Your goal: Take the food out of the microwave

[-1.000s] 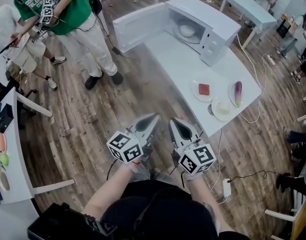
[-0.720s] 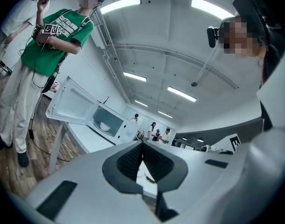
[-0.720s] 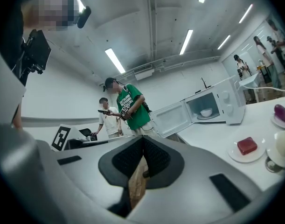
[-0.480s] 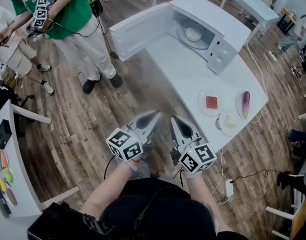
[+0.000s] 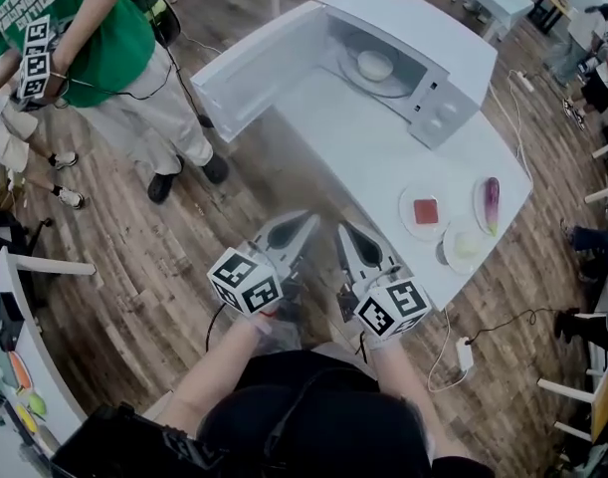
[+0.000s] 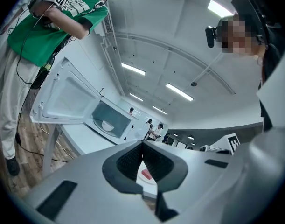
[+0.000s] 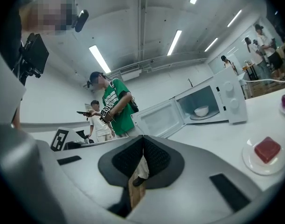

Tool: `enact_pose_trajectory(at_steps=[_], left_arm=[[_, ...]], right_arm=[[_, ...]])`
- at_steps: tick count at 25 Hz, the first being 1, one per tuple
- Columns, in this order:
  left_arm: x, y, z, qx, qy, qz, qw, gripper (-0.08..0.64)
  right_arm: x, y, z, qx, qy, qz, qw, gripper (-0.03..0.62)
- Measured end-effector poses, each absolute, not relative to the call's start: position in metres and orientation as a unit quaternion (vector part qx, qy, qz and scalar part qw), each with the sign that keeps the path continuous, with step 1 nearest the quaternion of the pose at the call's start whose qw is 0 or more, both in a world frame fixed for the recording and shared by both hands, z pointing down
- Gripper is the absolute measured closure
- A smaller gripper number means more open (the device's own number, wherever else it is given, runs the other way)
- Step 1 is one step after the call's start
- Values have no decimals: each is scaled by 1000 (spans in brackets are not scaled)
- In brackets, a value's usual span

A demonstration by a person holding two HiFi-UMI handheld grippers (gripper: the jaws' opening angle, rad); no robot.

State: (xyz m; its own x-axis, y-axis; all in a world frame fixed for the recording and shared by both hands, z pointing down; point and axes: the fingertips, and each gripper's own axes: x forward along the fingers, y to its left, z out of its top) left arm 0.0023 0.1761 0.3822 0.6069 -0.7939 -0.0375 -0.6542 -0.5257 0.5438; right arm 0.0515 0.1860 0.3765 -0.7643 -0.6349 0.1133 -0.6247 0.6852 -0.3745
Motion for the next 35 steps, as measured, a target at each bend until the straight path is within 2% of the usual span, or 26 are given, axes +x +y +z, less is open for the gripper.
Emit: enact_pose_trajectory(at_steps=[20, 35], left_arm=[[-56, 147, 409, 847, -432, -157, 267, 549], [-64, 72, 420, 848, -425, -149, 280, 549]], right_arm=[[-4, 161, 417, -344, 905, -246, -34, 572], [-16, 78, 423, -352, 902, -250, -22, 572]])
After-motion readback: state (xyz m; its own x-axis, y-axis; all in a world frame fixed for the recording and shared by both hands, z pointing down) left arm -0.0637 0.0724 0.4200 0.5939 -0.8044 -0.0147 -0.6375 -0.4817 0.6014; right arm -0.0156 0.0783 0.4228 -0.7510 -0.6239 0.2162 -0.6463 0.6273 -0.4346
